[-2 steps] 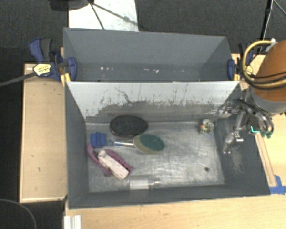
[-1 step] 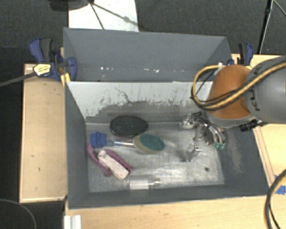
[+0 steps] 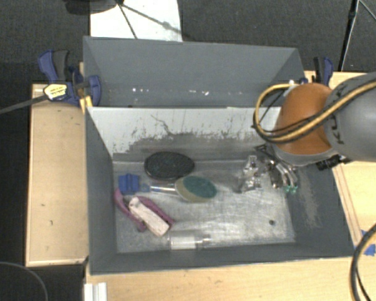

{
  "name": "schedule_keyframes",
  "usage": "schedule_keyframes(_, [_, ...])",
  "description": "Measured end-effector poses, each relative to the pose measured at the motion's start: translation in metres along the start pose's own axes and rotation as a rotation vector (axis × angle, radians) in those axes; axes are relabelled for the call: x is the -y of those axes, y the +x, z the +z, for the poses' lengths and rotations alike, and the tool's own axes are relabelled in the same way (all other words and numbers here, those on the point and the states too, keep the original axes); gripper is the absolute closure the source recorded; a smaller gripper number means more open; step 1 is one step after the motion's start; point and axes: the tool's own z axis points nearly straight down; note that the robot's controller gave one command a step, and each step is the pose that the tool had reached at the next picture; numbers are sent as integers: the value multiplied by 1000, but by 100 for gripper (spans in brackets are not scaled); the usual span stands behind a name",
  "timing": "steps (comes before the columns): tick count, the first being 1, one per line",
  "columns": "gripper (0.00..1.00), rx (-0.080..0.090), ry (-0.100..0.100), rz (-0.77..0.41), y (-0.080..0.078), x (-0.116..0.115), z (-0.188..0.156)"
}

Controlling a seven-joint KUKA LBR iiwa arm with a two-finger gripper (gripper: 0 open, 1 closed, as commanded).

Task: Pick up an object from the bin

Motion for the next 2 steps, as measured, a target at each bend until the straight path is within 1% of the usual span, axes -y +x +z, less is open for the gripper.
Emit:
schedule_keyframes(1, [0, -12, 0, -3, 3, 0, 2])
schedule_keyframes(2, [100, 0, 0, -6, 0, 0, 0])
